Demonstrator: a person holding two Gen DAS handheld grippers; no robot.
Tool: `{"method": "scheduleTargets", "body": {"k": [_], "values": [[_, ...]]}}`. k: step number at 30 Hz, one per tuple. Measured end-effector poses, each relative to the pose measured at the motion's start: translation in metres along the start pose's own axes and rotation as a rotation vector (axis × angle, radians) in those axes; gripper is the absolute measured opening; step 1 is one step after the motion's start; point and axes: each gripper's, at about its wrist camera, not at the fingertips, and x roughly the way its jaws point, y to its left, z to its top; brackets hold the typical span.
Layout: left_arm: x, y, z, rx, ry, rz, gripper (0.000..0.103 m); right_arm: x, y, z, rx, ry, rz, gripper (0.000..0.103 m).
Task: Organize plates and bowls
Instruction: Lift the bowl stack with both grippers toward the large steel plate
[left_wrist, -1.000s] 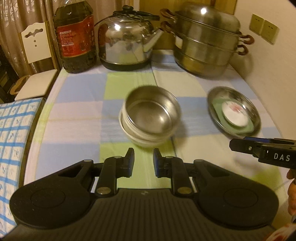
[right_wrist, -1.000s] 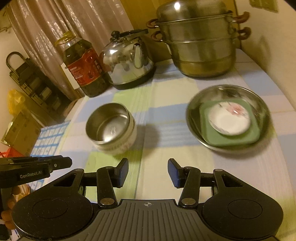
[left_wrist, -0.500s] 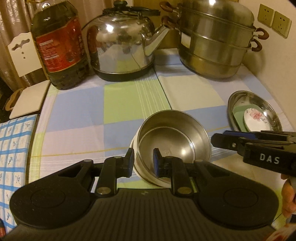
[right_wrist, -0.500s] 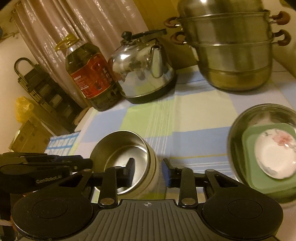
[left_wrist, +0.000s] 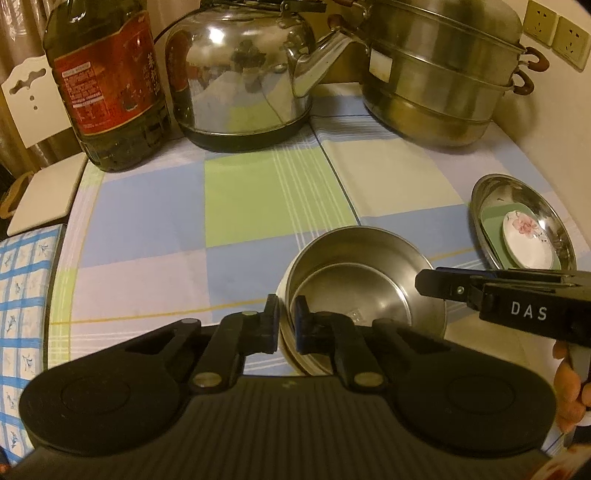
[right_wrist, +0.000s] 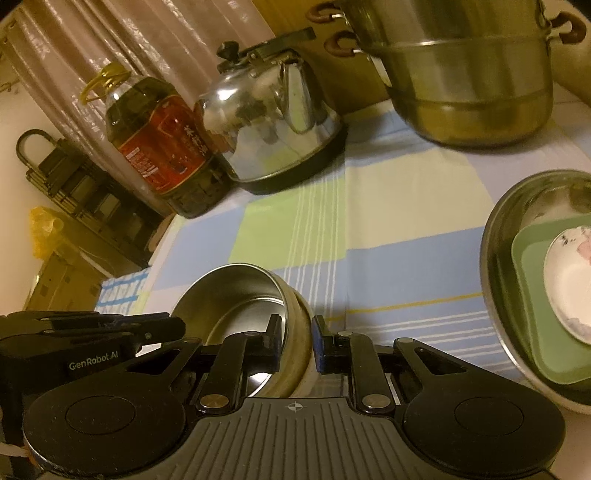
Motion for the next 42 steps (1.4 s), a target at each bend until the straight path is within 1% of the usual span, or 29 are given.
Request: {"method": "scheduleTargets", "body": {"k": [5,11,14,18,20,22,23,25,27,33,35,38,41,42], "values": [[0.006,0.003,0.0,0.005,0.008,0.0,0.006,0.004,0.008,0.004,-0.014,0.025,-0.009,0.017],[0.01,0.003,0.001,0.005,0.018,-0.003,0.007,0.009,0.019,0.014,-0.047,0.084,-0.061,0.016],[0.011,0.004,0.002,0.004,0.024,-0.011,0.008,0.011,0.014,0.013,-0.018,0.096,-0.057,0.016],[0.015,0.01,0.003,-0.039,0.052,-0.036,0.01,0.012,0.014,0.016,0.0,0.121,-0.062,0.016],[0.016,0.012,0.004,-0.048,0.06,-0.035,0.013,0.013,0.016,0.017,-0.004,0.131,-0.072,0.016],[0.017,0.012,0.005,-0.045,0.062,-0.027,0.019,0.013,0.018,0.018,-0.008,0.139,-0.085,0.016],[0.019,0.012,0.005,-0.046,0.066,-0.023,0.02,0.014,0.018,0.019,-0.006,0.141,-0.091,0.017],[0.022,0.014,0.006,-0.055,0.083,-0.031,0.024,0.014,0.019,0.019,-0.005,0.146,-0.102,0.017],[0.026,0.016,0.007,-0.074,0.101,-0.047,0.025,0.015,0.02,0.019,-0.008,0.151,-0.111,0.018],[0.035,0.017,0.005,-0.082,0.128,-0.067,0.025,0.02,0.019,0.019,0.022,0.173,-0.135,0.02],[0.038,0.017,0.005,-0.083,0.134,-0.075,0.025,0.021,0.021,0.02,0.022,0.171,-0.15,0.021],[0.039,0.017,0.005,-0.081,0.131,-0.083,0.025,0.026,0.022,0.022,0.03,0.194,-0.183,0.021],[0.04,0.017,0.005,-0.072,0.123,-0.092,0.023,0.029,0.022,0.023,0.035,0.205,-0.198,0.021],[0.041,0.017,0.005,-0.07,0.122,-0.098,0.02,0.031,0.021,0.023,0.039,0.21,-0.202,0.021]]}}
